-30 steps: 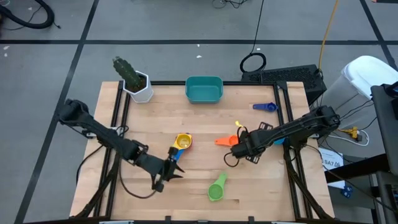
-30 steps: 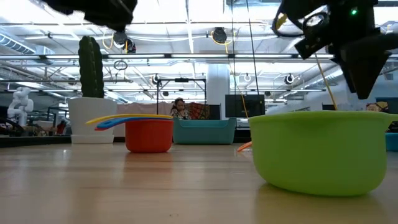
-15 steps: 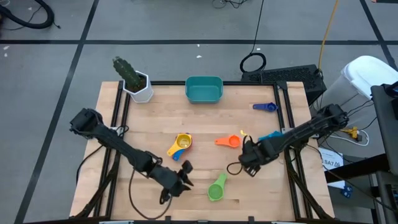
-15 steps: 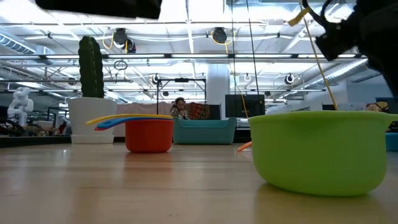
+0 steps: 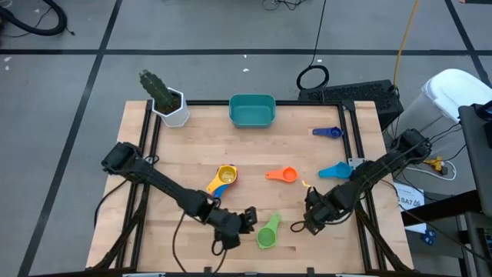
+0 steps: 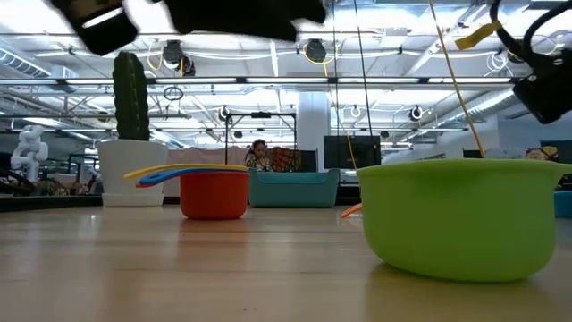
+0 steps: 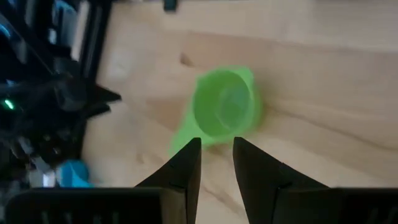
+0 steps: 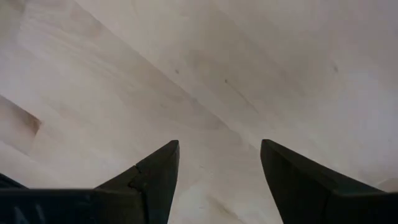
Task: Nest measuring cups in basket
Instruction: Stack the green measuring cup on the yellow measuring cup
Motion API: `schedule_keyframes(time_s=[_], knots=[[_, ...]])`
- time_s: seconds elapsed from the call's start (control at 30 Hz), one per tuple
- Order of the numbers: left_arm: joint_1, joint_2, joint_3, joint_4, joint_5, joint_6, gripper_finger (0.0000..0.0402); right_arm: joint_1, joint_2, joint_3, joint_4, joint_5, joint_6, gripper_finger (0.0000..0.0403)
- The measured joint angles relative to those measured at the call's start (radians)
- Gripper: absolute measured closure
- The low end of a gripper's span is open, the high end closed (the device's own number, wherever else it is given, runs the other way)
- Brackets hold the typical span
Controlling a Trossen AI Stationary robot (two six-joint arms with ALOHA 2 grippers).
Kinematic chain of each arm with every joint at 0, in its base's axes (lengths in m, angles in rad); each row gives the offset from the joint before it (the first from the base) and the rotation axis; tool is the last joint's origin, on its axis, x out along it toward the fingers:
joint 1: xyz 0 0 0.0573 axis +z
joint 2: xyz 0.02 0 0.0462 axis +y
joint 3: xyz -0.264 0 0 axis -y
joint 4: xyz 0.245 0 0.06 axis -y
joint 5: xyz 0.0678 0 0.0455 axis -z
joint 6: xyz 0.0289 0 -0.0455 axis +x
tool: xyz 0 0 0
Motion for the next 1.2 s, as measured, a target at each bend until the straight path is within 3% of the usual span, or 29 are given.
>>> schedule_keyframes(time_s=[0.17, 0.47, 1.2], knots=[[0.005, 0.065, 0.079, -0.033, 0.063, 0.065, 0.0305, 0.026, 0.000, 0.000, 0.028, 0.005, 0.039, 0.0186], [0.016, 0.201, 0.166, -0.098, 0.059, 0.135, 0.0305, 0.035, 0.000, 0.000, 0.096, 0.034, 0.050, 0.0186], [0.051, 0.241, 0.186, -0.127, 0.116, 0.176, 0.0305, 0.035, 0.000, 0.000, 0.146, 0.057, 0.064, 0.0186]])
